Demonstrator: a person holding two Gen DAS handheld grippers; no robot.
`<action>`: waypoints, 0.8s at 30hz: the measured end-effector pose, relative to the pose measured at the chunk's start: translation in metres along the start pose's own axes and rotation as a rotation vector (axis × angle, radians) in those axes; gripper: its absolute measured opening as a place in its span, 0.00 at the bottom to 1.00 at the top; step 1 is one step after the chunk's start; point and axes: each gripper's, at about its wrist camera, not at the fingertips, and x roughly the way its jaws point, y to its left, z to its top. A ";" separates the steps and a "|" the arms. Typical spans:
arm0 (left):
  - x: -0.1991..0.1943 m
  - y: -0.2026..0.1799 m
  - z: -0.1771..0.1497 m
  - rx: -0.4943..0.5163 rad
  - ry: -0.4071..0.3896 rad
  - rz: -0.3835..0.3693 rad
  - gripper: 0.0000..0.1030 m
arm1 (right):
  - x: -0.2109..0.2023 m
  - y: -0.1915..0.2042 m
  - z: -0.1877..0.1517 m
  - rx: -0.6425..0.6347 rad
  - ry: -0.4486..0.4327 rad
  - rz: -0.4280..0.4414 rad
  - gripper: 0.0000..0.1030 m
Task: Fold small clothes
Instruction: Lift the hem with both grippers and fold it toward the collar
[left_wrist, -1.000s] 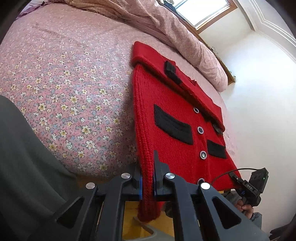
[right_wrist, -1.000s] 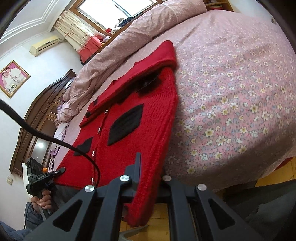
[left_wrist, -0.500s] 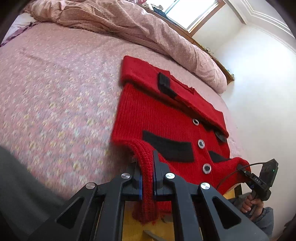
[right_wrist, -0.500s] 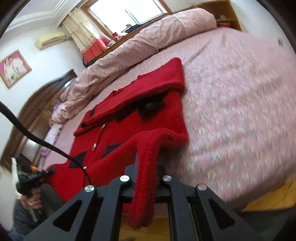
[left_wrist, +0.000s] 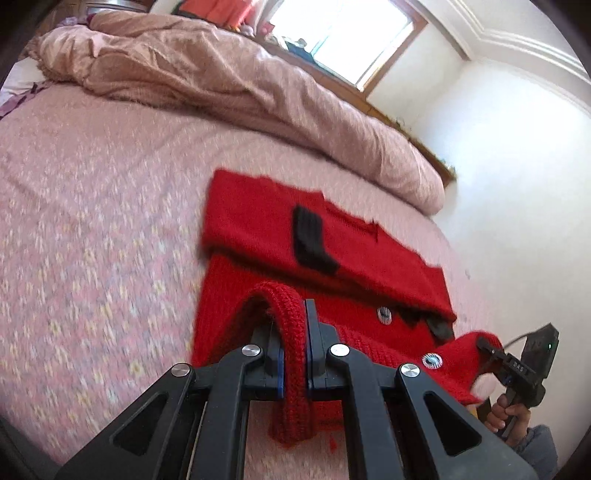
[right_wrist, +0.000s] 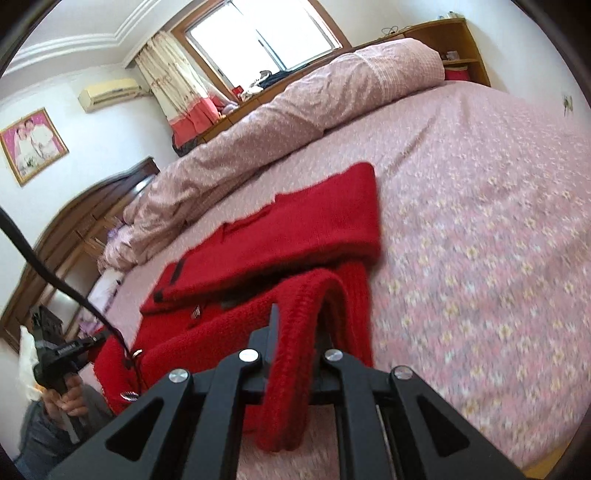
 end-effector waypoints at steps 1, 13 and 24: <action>-0.002 0.004 0.007 -0.021 -0.022 -0.005 0.01 | 0.001 0.000 0.005 0.008 -0.012 0.002 0.06; 0.023 0.017 0.062 -0.048 -0.091 -0.024 0.01 | 0.040 0.014 0.064 -0.023 -0.030 -0.015 0.06; 0.058 0.022 0.106 -0.037 -0.117 -0.086 0.01 | 0.070 -0.015 0.100 0.043 -0.084 0.091 0.06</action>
